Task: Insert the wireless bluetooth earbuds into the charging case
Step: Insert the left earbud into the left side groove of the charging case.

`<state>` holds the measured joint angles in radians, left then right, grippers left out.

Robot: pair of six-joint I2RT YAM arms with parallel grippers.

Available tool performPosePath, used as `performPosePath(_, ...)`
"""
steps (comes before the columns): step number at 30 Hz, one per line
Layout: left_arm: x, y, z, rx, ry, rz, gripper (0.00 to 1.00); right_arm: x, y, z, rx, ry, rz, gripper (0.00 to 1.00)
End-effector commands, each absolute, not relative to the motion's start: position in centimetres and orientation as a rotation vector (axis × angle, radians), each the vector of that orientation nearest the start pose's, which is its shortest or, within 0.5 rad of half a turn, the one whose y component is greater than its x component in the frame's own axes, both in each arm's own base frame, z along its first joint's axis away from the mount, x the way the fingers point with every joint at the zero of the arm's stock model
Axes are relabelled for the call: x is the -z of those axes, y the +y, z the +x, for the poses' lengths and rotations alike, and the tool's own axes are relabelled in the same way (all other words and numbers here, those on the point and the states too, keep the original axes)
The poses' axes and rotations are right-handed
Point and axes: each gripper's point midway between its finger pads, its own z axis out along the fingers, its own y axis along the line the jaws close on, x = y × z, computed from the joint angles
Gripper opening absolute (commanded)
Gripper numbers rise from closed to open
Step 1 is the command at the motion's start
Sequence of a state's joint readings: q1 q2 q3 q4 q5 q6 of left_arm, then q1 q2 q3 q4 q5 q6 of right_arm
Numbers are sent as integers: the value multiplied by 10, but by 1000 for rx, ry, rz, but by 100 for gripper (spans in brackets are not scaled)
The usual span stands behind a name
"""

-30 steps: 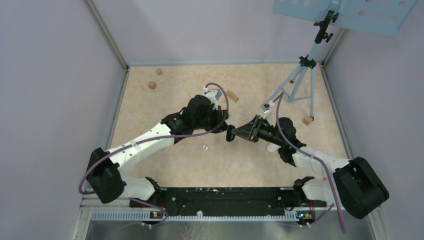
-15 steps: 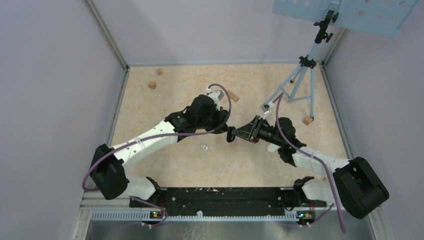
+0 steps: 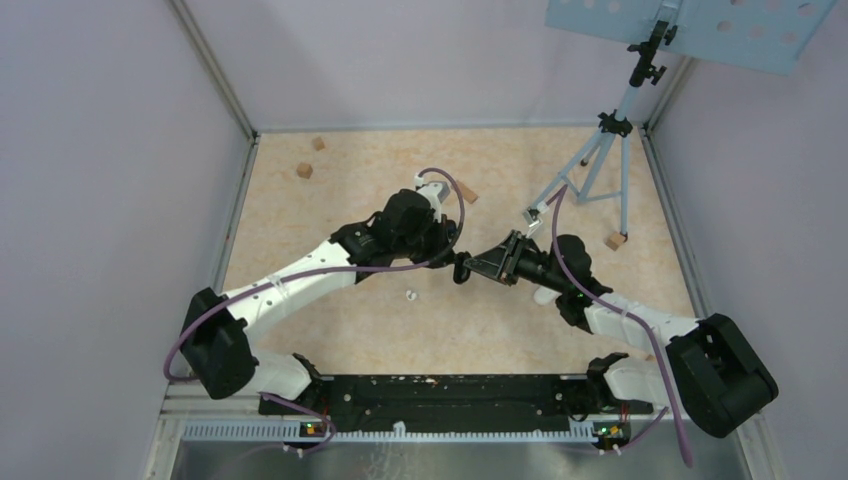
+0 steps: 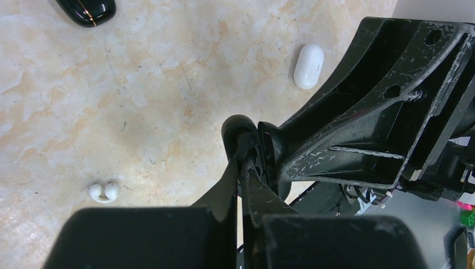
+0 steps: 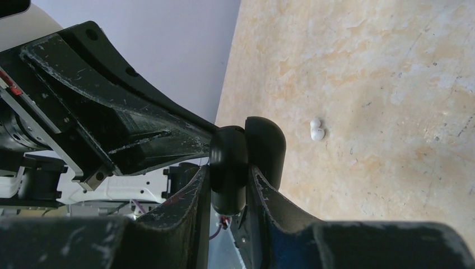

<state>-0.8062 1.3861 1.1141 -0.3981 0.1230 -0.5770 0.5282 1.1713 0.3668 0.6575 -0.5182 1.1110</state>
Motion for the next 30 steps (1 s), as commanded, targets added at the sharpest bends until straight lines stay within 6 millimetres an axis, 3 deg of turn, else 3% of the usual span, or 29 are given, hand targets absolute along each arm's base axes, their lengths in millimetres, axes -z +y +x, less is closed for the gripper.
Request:
performPosePath(1, -191, -323, 243, 879, 2358, 353, 0, -204, 275, 228, -1629, 1883, 64, 0)
performPosePath(6, -191, -325, 242, 887, 2365, 368, 1, -204, 275, 227, -1631, 1881, 60, 0)
performPosePath(11, -195, -326, 242, 895, 2358, 368, 20, -203, 274, 227, -1629, 1886, 63, 0)
performPosePath(18, -201, -326, 244, 894, 2338, 368, 38, -201, 274, 226, -1627, 1889, 64, 0)
performPosePath(30, -222, -321, 241, 900, 2298, 375, 47, -199, 273, 226, -1622, 1894, 68, 0)
